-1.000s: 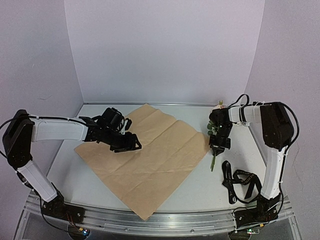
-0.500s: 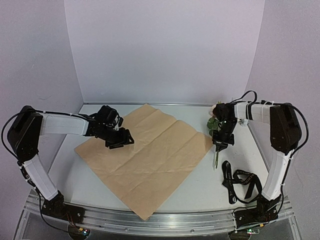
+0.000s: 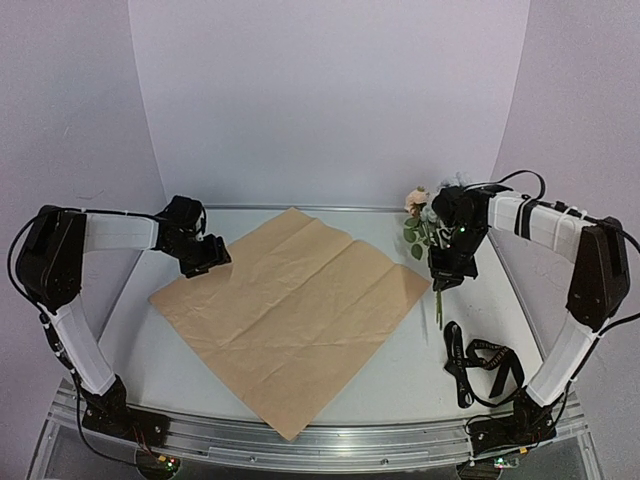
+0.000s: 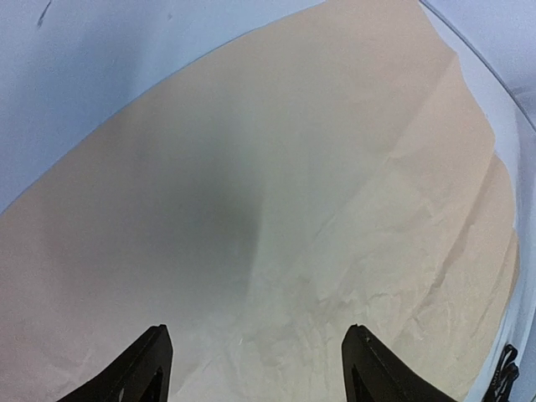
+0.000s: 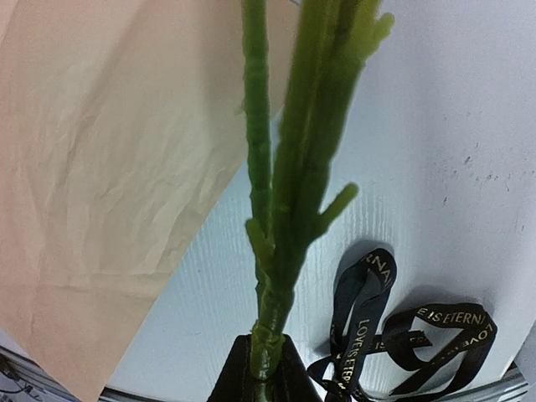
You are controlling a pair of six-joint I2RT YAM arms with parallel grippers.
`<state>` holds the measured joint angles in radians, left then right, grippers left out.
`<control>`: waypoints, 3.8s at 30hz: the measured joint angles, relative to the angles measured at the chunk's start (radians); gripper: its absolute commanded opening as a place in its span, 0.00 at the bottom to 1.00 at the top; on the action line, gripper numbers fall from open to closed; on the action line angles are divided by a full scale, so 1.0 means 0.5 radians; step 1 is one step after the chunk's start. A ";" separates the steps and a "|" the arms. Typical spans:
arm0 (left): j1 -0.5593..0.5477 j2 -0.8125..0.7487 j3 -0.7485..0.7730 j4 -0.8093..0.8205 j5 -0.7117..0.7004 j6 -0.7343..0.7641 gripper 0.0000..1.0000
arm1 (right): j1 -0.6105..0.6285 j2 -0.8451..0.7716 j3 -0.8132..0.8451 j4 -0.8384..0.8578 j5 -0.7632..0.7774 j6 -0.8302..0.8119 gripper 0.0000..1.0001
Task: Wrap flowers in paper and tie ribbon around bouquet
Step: Move the flattened wrapping paper to the center of the board, then place the fake flower on the flattened wrapping paper.
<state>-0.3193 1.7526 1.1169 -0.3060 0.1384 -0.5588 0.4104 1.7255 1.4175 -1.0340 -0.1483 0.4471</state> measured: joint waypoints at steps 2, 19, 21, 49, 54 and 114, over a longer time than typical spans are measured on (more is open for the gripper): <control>-0.006 0.087 0.087 0.031 0.018 0.032 0.72 | 0.064 -0.009 0.025 -0.016 -0.005 -0.007 0.00; -0.274 0.654 0.513 0.088 0.147 0.211 0.70 | 0.425 0.041 0.251 0.033 -0.069 0.027 0.00; -0.316 0.675 0.535 0.086 0.154 0.219 0.69 | 0.436 0.072 0.270 0.063 -0.078 0.049 0.00; -0.483 0.397 0.441 0.036 0.169 0.054 0.71 | 0.601 0.723 0.773 0.455 -0.218 0.387 0.00; -0.375 0.036 0.232 0.000 0.132 0.052 0.68 | 0.643 0.885 0.927 0.516 -0.240 0.431 0.00; -0.160 0.005 -0.328 0.036 0.188 0.056 0.65 | 1.074 0.206 0.207 0.503 -0.074 -0.247 0.66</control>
<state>-0.3992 1.7551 0.9531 -0.2881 0.2325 -0.5307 0.9475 1.8285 1.5207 -0.7824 -0.1852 0.3238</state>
